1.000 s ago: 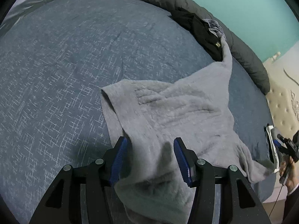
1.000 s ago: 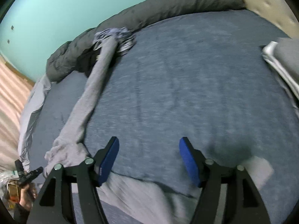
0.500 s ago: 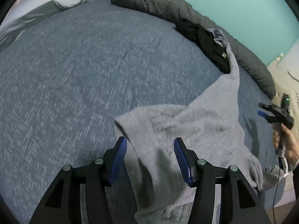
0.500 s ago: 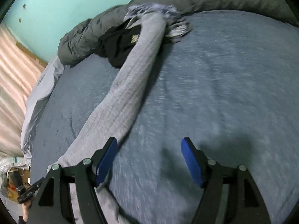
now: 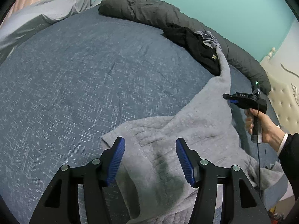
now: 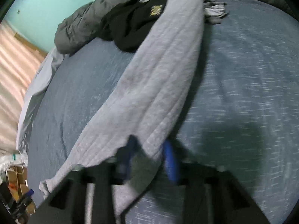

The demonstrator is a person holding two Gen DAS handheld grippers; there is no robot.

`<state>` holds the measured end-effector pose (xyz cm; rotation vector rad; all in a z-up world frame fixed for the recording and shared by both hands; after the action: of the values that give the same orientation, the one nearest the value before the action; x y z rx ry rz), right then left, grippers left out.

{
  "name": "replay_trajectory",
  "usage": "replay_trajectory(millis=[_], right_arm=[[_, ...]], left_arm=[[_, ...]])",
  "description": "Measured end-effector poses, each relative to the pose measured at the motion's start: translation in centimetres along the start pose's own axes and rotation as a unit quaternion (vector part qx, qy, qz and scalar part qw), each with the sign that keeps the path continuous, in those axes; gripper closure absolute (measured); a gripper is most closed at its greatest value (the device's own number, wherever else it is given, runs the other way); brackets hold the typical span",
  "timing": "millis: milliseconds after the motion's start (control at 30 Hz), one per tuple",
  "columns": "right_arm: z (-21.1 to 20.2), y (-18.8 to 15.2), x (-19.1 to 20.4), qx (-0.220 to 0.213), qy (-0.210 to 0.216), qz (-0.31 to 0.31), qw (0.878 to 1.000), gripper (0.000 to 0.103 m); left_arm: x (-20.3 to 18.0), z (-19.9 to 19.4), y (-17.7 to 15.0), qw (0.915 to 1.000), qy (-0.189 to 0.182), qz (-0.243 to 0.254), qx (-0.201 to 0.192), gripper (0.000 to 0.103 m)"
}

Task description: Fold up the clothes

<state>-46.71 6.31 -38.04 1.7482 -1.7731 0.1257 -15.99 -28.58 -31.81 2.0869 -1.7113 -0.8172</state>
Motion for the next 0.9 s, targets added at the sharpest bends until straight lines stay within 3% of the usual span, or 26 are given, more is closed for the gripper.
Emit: replay_trajectory(millis=[233,467,733,833,900], right_arm=[[-6.4,-0.8,1.4,-0.049,0.007,-0.045,0.998,0.094],[-16.2,-5.3,2.6,-0.068,0.033,-0.095,0.993,0.094],[-18.6,-16.8,2.7,0.020,0.040,-0.136,0.990,0.094],[-18.1,-18.7,2.1,0.044,0.035,-0.127,0.990,0.091],[-18.5,-17.9,1.6,0.033,0.023,-0.111,0.993,0.089]], left_arm=[[-0.2,-2.5,0.3,0.9999,0.004,-0.003,-0.013,0.042],[-2.8,-7.4,1.4,0.9988,-0.003,0.014,-0.047,0.042],[-4.8,-11.7,1.5,0.9973,-0.006,0.028,-0.067,0.042],[-4.9,-12.9,1.5,0.9971,-0.005,0.030,-0.069,0.042],[-5.0,-13.3,1.4,0.9971,-0.004,0.031,-0.069,0.041]])
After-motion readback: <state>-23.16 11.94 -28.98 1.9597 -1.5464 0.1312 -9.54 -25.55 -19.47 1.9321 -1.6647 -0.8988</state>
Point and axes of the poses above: each gripper's, at about its wrist camera, not at the fingertips, and z roughly the way its jaws point, x to its left, y to its top, the point moved 7 cm from there along z, roughly the way its jaws point, and after that the axes turned 8 degrees about z, right-handed, at the moved point
